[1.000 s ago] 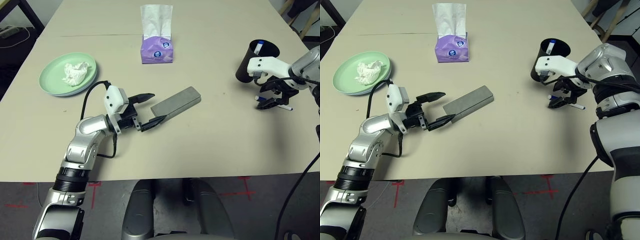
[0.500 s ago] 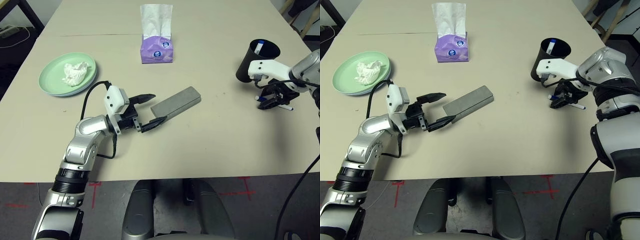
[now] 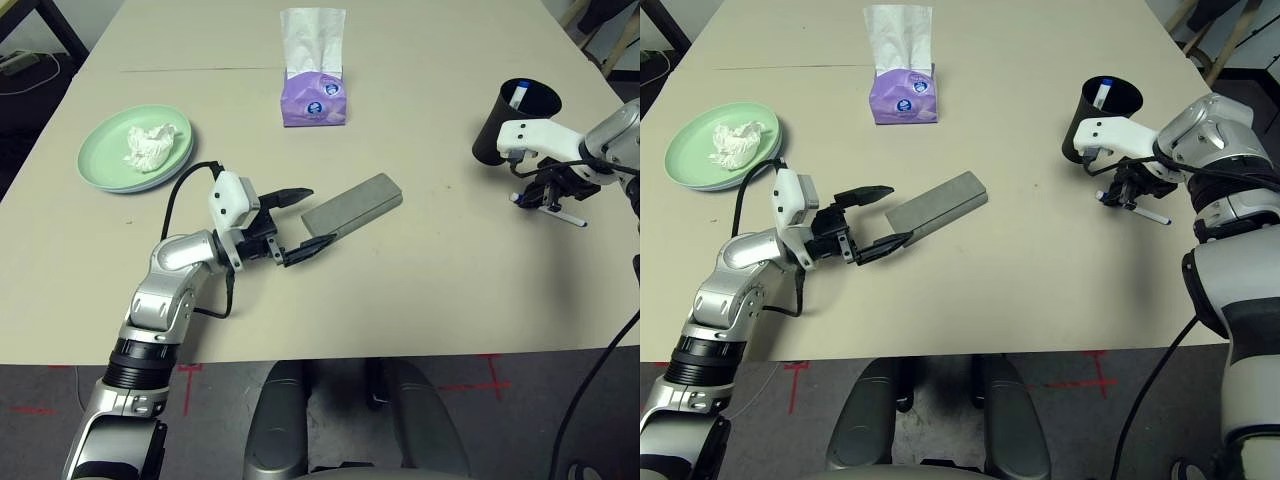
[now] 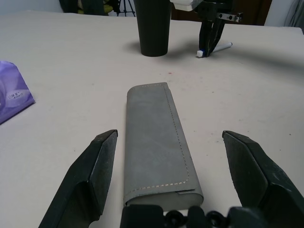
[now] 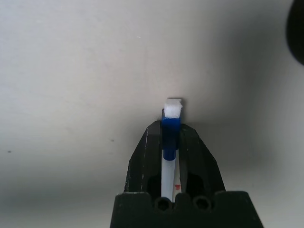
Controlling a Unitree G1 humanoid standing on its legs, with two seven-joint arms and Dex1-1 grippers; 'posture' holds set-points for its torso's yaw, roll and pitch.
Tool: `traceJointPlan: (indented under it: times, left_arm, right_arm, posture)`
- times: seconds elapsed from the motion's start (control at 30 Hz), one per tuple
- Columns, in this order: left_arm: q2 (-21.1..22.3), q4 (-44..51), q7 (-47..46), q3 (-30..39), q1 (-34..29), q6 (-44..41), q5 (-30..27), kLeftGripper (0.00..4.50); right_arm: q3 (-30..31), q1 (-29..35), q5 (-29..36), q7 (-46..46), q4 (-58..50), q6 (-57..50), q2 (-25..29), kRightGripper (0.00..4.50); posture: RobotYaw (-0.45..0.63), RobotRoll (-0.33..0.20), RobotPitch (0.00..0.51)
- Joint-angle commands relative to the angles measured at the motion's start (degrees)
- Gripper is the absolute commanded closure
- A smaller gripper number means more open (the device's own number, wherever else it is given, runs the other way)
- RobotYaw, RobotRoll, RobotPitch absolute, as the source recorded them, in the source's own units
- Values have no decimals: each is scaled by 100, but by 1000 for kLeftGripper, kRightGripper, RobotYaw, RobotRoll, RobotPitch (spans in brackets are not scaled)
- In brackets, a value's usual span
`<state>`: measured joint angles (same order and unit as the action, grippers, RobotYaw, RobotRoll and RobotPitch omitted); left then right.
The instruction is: Organize and tidy the items on the table.
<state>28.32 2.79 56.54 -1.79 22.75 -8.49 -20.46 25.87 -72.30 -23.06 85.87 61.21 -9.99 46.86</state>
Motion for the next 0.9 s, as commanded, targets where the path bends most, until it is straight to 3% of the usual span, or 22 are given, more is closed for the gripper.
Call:
traceJointPlan:
  times: [0.03, 0.23, 0.37, 0.53, 0.67, 0.9]
  left_arm:
    - [36, -183, 138, -84, 69, 91, 31, 0]
    - [27, -553, 352, -136, 378, 231, 71, 0]
    - [-34, -834, 447, -182, 615, 372, 130, 0]
    - [-87, -955, 491, -223, 702, 463, 159, 0]
    - [-61, -973, 508, -218, 690, 497, 158, 0]
    - [-9, -973, 511, -188, 669, 502, 161, 0]
  right_arm:
    - [-338, 161, 565, 626, -881, -589, 308, 4174]
    - [-681, 1105, 2228, 663, -3528, -2695, 954, 4174]
    - [-1723, 1586, 2989, 107, -4440, -3680, 615, 4174]
    - [-3194, 2382, 3680, -1432, -5153, -3482, -295, 4174]
    - [-4072, 2683, 3946, -2748, -5283, -2619, -1085, 4174]
    - [-4406, 3279, 3947, -4342, -5736, -1720, -1909, 4174]
  posture:
    - [96, 0, 232]
    - [54, 0, 205]
    - [34, 0, 197]
    - [27, 0, 190]
    - [33, 0, 186]
    - [37, 0, 186]
